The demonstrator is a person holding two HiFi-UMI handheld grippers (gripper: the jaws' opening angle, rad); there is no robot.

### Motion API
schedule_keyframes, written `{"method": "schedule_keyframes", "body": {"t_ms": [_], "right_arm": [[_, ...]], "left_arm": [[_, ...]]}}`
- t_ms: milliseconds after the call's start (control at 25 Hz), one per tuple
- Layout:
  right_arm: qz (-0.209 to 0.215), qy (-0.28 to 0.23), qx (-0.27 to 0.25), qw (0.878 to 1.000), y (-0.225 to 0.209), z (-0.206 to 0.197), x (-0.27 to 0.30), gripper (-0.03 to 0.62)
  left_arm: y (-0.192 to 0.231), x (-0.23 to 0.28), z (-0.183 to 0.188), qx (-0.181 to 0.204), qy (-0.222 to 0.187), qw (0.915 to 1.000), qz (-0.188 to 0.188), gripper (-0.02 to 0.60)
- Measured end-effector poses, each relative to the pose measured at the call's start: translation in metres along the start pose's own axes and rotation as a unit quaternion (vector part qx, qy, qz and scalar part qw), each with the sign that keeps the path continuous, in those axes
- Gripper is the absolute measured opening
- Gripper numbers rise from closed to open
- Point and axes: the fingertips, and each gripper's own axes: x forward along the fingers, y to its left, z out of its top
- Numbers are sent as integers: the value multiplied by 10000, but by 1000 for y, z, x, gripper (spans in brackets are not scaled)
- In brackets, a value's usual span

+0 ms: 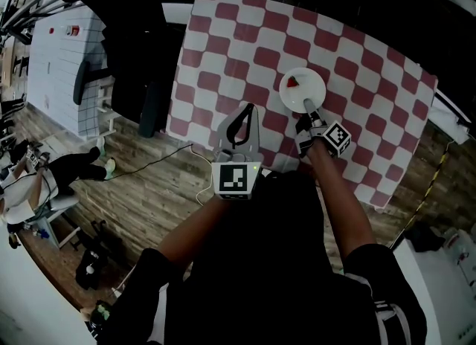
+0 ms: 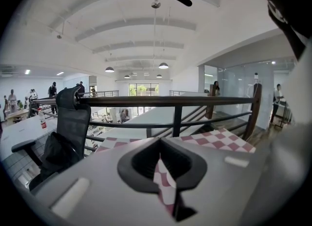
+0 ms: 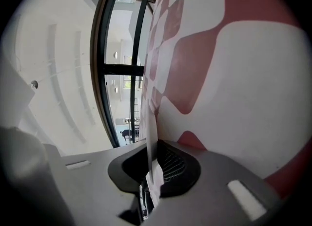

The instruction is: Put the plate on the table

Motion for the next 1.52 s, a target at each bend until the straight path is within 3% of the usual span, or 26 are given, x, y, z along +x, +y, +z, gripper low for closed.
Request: {"method": "schedule_keyframes", "body": {"t_ms": [320, 680, 920, 1160, 1520], "right_arm": [[-171, -225, 112, 9995, -6, 5, -8, 29], [-922, -274, -111, 9953, -8, 4, -25, 163], [-1242, -348, -362, 9910, -11, -1, -43, 206], [-1024, -877, -156, 9907, 0, 3, -76, 202], [-370, -863, -611, 9937, 73, -38, -102, 170]], "left_arm": [[5, -9, 5, -175, -48, 9998, 42, 10], [2, -23, 8, -48, -213, 9997, -110, 11], [0, -37, 7, -107, -269, 9993, -223, 9], [-2, -55, 7, -144, -382, 9985, -367, 11], [-8, -77, 9, -192, -583, 9956, -707, 9]]}}
